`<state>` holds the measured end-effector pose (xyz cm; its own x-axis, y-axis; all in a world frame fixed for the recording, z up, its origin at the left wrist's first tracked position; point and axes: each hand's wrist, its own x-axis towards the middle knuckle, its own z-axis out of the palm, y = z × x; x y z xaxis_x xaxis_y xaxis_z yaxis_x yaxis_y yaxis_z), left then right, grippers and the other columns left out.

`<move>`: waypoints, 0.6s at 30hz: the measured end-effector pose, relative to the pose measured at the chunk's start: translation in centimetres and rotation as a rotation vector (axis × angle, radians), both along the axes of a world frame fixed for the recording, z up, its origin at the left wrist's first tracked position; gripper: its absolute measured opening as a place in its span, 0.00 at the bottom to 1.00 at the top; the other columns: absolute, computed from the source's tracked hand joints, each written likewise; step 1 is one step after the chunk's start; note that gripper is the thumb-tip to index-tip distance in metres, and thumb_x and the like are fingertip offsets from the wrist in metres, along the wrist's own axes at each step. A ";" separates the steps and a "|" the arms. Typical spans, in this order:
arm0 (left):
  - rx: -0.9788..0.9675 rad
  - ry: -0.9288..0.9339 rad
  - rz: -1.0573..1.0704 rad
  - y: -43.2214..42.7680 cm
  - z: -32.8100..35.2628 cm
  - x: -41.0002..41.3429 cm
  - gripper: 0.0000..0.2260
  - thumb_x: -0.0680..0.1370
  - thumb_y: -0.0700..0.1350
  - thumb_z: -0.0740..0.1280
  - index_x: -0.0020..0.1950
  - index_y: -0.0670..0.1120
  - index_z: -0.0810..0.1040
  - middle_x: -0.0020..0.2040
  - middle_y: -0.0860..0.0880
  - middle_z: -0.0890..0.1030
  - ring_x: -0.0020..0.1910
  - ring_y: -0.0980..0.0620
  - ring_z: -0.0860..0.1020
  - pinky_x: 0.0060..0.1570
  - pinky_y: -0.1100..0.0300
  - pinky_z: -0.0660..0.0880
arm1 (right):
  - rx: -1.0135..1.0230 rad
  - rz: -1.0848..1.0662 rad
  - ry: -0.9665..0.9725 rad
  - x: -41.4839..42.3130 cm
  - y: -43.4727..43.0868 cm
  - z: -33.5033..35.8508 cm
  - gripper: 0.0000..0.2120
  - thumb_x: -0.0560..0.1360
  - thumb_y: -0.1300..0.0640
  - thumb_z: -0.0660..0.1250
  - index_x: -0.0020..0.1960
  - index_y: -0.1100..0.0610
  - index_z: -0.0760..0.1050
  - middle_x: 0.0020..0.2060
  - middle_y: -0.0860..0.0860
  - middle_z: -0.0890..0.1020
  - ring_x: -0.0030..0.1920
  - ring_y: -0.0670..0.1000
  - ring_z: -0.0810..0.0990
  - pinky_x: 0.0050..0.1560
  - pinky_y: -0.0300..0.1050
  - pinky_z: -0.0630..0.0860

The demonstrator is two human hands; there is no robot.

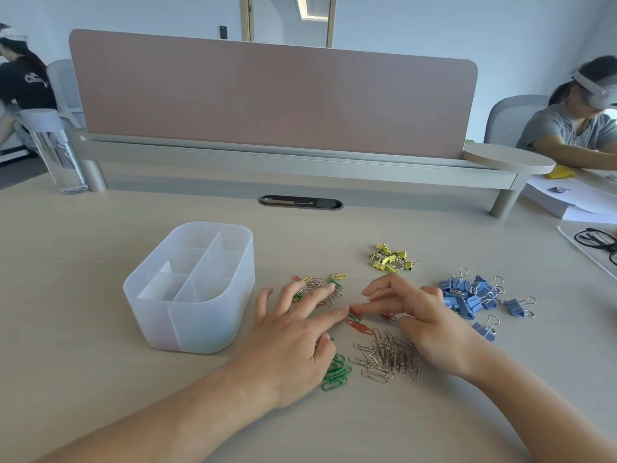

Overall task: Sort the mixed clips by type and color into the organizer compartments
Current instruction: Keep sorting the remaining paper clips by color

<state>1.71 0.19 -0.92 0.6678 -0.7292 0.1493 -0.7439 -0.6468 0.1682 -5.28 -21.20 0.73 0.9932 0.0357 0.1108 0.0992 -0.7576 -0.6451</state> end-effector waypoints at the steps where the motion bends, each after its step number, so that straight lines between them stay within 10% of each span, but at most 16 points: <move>1: 0.000 -0.001 0.006 0.0 0.0 0.0 0.29 0.73 0.55 0.37 0.75 0.66 0.55 0.77 0.65 0.46 0.76 0.54 0.43 0.73 0.45 0.42 | -0.019 -0.002 -0.001 0.0 0.0 0.1 0.26 0.62 0.63 0.49 0.57 0.46 0.66 0.51 0.28 0.80 0.64 0.34 0.69 0.64 0.40 0.48; 18: -0.076 -0.057 0.038 0.5 0.6 0.1 0.30 0.72 0.54 0.40 0.66 0.61 0.72 0.75 0.64 0.57 0.73 0.54 0.52 0.71 0.46 0.43 | -0.383 -0.022 -0.221 0.0 -0.6 -0.1 0.29 0.64 0.64 0.52 0.54 0.39 0.76 0.49 0.29 0.80 0.61 0.38 0.69 0.59 0.42 0.53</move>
<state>1.77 0.70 -0.30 0.6832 -0.6890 0.2419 -0.7292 -0.6614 0.1754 -5.27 -21.84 0.66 0.9481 0.0944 0.3035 0.1841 -0.9415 -0.2822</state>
